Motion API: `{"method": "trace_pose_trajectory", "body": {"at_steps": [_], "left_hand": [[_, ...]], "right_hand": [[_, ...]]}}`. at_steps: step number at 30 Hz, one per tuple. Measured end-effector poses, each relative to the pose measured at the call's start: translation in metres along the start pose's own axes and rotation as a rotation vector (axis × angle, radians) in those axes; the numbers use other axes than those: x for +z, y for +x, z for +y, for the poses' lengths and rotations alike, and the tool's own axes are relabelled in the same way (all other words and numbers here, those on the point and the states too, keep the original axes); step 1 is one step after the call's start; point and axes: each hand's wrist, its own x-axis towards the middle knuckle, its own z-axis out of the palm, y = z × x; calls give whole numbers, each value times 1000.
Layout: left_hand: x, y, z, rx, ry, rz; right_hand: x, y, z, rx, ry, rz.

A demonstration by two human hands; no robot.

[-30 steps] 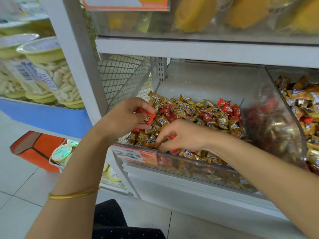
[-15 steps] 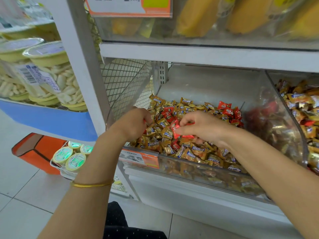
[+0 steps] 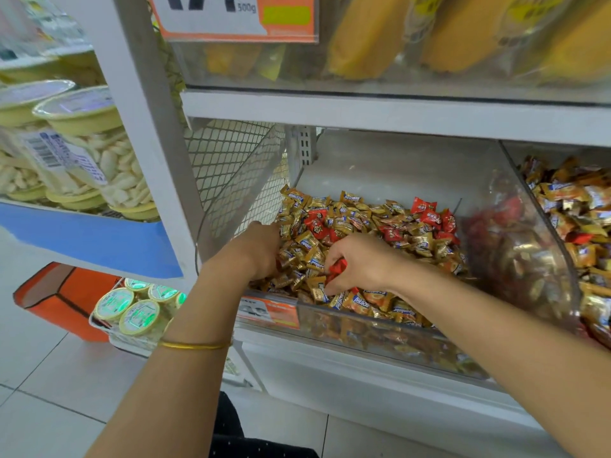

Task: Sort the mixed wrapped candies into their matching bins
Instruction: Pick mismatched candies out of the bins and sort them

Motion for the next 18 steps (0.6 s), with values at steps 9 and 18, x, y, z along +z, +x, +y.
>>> {"method": "trace_pose_trajectory", "body": {"at_steps": [9,18], "left_hand": [[-15,2,8,94,-670,229],[-15,46,26,213,-537,256]], "right_hand": [[-29,-12,17,194,839,186],[-30,-8,29,409,1433,285]]}}
